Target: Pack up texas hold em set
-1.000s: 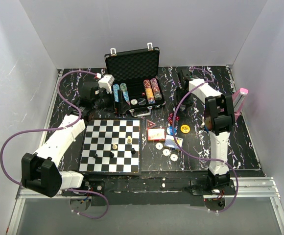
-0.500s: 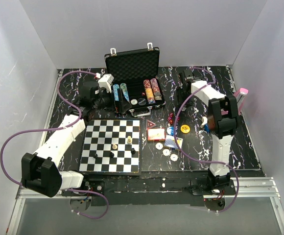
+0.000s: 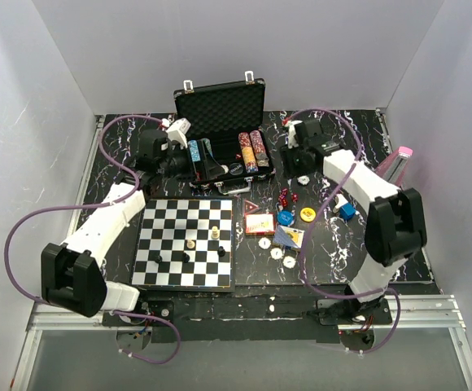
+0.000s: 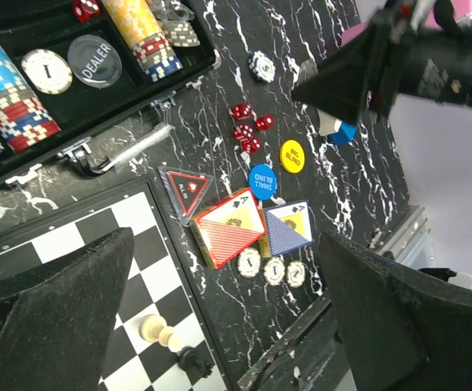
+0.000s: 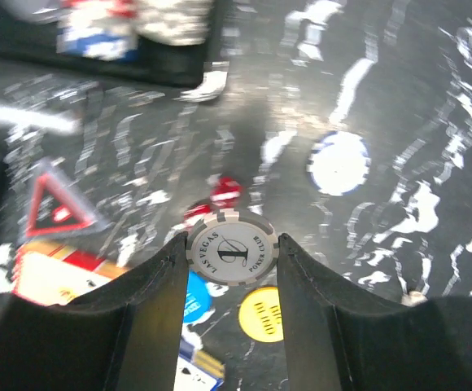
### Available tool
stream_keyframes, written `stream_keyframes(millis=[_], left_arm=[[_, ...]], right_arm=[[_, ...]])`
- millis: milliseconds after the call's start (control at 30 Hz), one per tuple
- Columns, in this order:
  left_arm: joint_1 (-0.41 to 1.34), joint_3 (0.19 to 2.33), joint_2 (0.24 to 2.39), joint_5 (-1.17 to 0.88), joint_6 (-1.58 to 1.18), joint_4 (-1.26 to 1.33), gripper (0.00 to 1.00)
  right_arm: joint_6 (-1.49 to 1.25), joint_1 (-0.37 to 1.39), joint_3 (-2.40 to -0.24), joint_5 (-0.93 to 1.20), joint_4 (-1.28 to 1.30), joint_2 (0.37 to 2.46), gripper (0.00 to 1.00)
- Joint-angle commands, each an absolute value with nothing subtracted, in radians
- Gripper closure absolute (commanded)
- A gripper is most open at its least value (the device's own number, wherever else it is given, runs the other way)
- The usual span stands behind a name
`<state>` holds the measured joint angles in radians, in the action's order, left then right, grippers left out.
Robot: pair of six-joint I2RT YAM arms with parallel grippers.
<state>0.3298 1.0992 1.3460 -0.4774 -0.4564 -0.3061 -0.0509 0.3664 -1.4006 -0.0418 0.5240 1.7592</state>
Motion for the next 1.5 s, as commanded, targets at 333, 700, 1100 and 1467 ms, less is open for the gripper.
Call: stream_keyframes(millis=[333,700,1100,1467], left_arm=[[0.33,1.082,1.422,-0.612,-0.635,-0.203,0.02],[0.354,1.061,1.443,-0.744,-0.66,-0.103,0.09],[0.448,1.083,1.505,-0.828,-0.646,-0.071,0.22],[0.48,1.097,1.548,-0.876,-0.644,-0.072,0.59]], right_arm=[[0.086,0.702,-1.2,0.143,0.308,1.39,0.99],[0.106,0.782,-1.224,0.152,0.308,1.387,0.99],[0.115,0.792,-1.23,0.138,0.311,1.393,0.99],[0.123,0.793,-1.233,0.13,0.31,1.404,0.99]])
